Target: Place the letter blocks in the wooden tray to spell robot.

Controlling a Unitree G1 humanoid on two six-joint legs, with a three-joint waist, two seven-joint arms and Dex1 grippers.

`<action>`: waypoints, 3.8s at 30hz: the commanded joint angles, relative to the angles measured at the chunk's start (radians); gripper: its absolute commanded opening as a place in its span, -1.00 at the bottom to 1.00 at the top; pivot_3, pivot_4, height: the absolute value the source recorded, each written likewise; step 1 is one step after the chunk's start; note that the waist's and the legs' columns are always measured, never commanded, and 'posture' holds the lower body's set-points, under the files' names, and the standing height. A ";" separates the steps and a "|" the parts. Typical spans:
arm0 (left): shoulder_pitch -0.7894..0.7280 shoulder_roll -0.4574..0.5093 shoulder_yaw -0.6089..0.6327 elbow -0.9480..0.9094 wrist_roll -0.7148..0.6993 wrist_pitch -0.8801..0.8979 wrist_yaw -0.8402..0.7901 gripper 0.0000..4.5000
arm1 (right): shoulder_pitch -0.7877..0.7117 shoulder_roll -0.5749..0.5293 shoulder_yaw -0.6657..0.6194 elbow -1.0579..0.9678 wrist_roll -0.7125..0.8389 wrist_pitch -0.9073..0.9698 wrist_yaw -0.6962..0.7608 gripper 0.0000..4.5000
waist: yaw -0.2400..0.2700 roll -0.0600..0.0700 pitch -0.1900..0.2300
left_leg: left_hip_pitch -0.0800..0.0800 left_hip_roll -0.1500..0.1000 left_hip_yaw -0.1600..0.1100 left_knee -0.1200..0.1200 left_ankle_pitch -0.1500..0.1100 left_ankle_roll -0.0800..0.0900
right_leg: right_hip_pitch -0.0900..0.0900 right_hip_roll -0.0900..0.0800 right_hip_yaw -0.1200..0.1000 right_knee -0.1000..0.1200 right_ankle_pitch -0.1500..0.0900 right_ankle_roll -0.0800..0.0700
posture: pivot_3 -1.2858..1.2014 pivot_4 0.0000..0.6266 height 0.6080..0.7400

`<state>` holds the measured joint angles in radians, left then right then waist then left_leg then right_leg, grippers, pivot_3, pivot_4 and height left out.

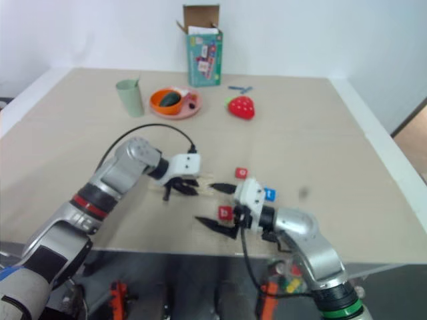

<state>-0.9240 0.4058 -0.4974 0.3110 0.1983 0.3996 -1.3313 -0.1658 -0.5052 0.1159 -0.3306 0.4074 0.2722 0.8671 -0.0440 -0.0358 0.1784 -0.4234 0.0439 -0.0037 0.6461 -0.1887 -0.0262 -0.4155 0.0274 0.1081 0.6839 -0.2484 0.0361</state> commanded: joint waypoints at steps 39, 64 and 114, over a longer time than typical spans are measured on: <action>0.726 0.116 0.605 -0.645 -0.481 -0.122 0.203 0.99 | -0.122 -0.188 0.020 0.194 -0.090 -0.026 0.243 1.00 | -0.003 0.003 0.001 | -0.001 0.002 0.000 -0.010 -0.001 0.001 | -0.005 0.001 0.000 -0.001 -0.002 0.001 | 0.03 -0.52 1.00; 0.969 0.093 0.483 -0.783 -0.440 -0.167 0.518 1.00 | -0.103 -0.148 0.069 0.295 -0.162 -0.117 0.250 -0.48 | -0.004 0.003 0.002 | 0.003 0.002 0.006 -0.008 0.002 -0.001 | -0.002 -0.001 0.002 -0.001 -0.002 -0.004 | 0.03 -0.52 1.00; 1.032 0.007 0.556 -0.763 -0.451 -0.108 0.845 1.00 | -0.850 0.291 0.240 1.155 -0.416 -0.269 0.287 -0.48 | -0.033 0.003 0.002 | 0.000 0.004 0.004 -0.011 0.002 -0.001 | -0.007 0.002 0.001 -0.002 0.004 -0.001 | 0.03 -0.52 1.00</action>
<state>0.1087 0.4060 0.0558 -0.4150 -0.2535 0.2922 -0.4883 -0.9942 -0.2191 0.3722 0.8150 0.0049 0.0113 1.1522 -0.0766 -0.0323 0.1807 -0.4231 0.0479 0.0006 0.6347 -0.1867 -0.0276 -0.4228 0.0291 0.1094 0.6822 -0.2448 0.0353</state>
